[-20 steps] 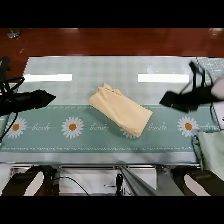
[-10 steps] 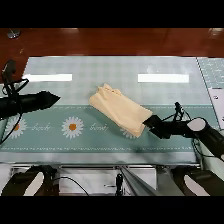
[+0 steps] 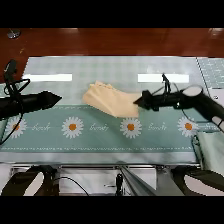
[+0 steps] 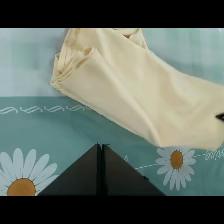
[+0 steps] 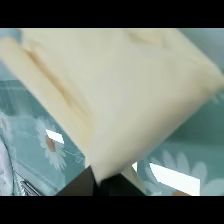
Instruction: Fold the shirts.
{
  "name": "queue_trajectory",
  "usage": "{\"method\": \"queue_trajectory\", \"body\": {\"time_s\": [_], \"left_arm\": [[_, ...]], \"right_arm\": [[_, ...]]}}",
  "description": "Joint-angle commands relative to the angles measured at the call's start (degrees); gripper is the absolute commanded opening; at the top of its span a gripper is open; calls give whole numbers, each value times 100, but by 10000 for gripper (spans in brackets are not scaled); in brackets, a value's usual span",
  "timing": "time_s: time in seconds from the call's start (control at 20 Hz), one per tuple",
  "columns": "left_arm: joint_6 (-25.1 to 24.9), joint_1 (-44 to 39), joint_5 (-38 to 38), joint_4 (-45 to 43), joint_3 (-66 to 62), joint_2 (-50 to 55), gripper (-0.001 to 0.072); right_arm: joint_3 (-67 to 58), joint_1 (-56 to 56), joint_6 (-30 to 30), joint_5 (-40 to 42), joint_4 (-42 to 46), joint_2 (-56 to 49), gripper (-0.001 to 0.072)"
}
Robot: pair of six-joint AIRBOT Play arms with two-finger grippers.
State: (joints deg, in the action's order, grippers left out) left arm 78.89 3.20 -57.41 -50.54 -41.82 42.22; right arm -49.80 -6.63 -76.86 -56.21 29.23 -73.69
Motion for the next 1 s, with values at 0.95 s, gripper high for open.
{"method": "queue_trajectory", "body": {"time_s": [0.95], "left_arm": [[-44, -2, 286, 0, 2, 0, 26]], "right_arm": [[-4441, 3453, -3003, -5014, 5921, 1572, 25]]}}
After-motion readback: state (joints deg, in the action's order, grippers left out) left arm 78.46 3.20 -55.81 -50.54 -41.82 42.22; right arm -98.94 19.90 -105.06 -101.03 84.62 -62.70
